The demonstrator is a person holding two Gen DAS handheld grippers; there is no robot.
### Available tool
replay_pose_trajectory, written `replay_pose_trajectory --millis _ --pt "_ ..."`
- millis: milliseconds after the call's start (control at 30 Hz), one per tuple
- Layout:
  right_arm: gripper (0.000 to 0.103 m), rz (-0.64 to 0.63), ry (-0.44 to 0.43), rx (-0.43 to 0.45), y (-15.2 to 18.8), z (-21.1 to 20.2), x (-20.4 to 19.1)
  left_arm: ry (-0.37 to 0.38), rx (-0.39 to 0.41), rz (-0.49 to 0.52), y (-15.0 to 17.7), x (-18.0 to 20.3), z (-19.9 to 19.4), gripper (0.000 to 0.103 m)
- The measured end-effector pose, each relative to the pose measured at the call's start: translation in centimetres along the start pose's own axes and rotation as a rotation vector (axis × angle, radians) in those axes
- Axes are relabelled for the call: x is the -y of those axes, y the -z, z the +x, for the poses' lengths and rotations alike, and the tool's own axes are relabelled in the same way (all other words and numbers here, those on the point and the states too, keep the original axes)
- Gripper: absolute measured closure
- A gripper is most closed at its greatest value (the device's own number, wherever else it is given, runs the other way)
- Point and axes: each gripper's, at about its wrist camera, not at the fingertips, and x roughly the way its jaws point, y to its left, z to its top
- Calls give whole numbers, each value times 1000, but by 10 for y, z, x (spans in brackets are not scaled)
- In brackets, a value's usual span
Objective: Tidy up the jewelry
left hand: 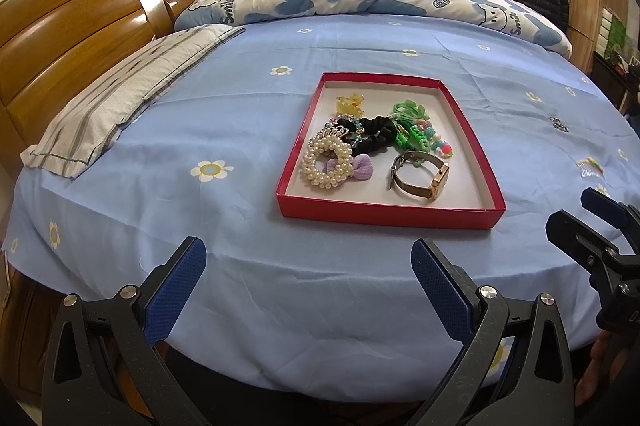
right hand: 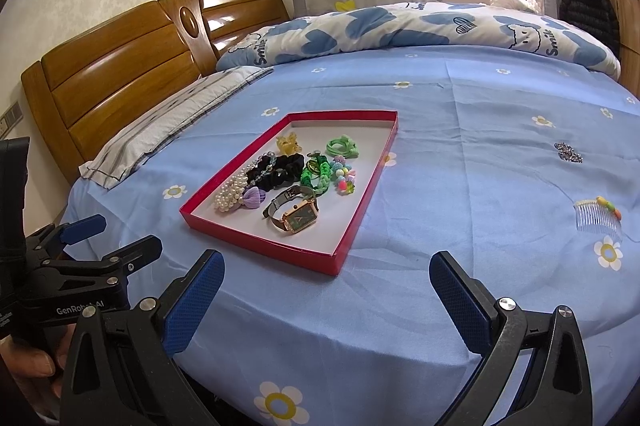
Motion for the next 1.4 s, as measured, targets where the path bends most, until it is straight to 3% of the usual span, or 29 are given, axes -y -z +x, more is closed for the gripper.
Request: replay_pose_trajectory --millis 1400 --pt "0 33 -11 -37 -1 14 8 39 -38 10 -8 9 19 0"
